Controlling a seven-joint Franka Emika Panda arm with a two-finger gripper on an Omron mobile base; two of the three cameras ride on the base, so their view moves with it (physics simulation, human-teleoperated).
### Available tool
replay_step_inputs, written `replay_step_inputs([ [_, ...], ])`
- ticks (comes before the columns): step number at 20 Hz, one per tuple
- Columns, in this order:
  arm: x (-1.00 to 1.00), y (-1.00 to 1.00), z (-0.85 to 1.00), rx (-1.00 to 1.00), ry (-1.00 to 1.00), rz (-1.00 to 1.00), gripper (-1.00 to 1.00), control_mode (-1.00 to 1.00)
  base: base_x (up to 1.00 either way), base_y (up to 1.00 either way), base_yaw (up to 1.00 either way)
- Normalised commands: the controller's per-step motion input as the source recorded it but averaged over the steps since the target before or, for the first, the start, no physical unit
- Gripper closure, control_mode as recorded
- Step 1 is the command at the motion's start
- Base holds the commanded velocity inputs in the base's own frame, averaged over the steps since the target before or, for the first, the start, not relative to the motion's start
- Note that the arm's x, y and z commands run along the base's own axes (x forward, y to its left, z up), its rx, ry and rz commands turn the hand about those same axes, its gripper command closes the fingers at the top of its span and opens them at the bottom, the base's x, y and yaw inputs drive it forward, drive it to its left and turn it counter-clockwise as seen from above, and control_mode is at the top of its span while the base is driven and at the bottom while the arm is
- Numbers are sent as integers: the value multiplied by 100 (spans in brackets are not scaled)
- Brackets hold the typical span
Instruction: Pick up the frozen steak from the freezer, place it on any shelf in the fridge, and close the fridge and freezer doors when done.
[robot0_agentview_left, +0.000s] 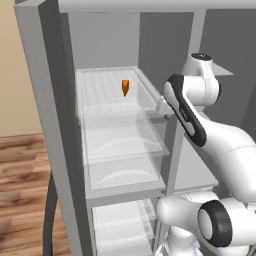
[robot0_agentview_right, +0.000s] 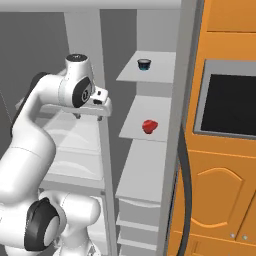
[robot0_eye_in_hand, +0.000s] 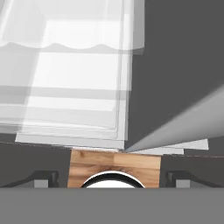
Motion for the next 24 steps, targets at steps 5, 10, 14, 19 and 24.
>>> replay_step_inputs([
  [5, 0, 0, 0, 0, 0, 0, -100, 100, 4, -29, 0],
  [10, 0, 0, 0, 0, 0, 0, -100, 100, 24, -17, 0],
  [14, 0, 0, 0, 0, 0, 0, -100, 100, 39, -5, 0],
  [19, -2, -11, -1, 2, 0, 0, -100, -100, 7, -23, 0],
  [24, -4, -98, -29, 12, 2, 0, -100, -100, 0, 0, 0],
])
